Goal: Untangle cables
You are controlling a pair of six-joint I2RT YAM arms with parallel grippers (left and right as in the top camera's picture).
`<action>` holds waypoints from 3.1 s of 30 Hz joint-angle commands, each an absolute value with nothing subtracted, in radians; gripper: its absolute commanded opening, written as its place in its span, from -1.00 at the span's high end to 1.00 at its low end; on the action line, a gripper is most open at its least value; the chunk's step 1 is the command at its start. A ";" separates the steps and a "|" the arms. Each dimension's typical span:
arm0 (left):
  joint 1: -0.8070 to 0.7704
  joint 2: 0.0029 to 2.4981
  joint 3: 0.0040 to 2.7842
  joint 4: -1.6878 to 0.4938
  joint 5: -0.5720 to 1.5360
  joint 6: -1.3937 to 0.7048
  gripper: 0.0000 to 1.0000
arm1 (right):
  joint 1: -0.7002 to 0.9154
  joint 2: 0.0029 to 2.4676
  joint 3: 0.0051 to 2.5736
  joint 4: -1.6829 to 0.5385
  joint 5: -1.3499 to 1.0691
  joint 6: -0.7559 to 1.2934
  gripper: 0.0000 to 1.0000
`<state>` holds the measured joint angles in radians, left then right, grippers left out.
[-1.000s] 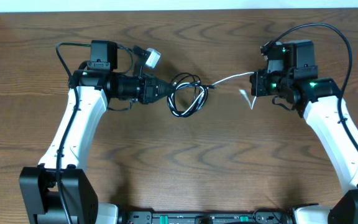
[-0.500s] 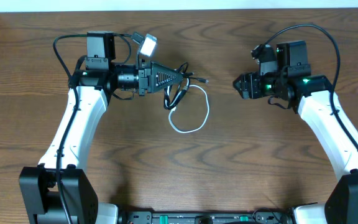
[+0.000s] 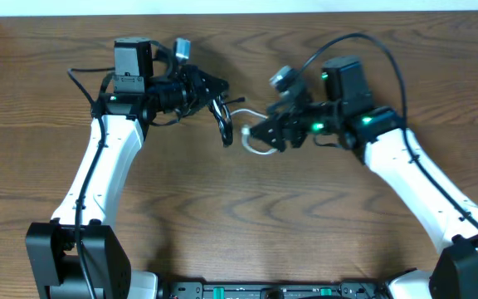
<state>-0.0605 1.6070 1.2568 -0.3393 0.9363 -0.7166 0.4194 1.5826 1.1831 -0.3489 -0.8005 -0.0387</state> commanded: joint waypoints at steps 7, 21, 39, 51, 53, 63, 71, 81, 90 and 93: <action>-0.056 1.588 1.266 -0.334 0.799 -1.181 0.85 | 0.542 1.680 1.197 -0.240 -0.724 -0.001 -0.61; -0.056 1.588 1.266 -0.351 0.799 -1.180 0.85 | 0.575 1.708 1.197 -0.178 -0.525 0.017 0.51; -0.055 1.588 1.266 -0.374 0.799 -0.556 0.84 | 0.499 1.703 1.197 -0.176 -0.691 0.221 0.98; -0.056 1.588 1.266 -0.565 0.799 0.039 -0.05 | 0.311 1.703 1.197 -0.247 -0.966 0.466 0.98; -0.056 1.588 1.266 -0.623 0.799 0.120 -0.07 | 0.286 1.703 1.197 -0.241 -0.999 0.569 0.98; -0.093 1.588 1.264 -0.772 0.883 0.316 -0.14 | 0.243 1.703 1.197 -0.079 -1.124 0.860 0.98; -0.208 1.588 1.264 -0.710 0.878 0.419 -0.33 | 0.243 1.703 1.197 0.086 -1.258 0.968 0.98; -0.241 1.588 1.263 -0.653 0.878 0.331 -0.34 | 0.243 1.703 1.197 0.087 -1.242 0.923 0.98; -0.217 1.588 1.264 -0.623 0.878 0.200 -0.33 | 0.248 1.703 1.197 -0.077 -1.012 0.916 0.98; -0.217 1.588 1.264 -0.623 0.878 0.200 -0.33 | 0.263 1.703 1.197 -0.117 -0.930 0.939 0.97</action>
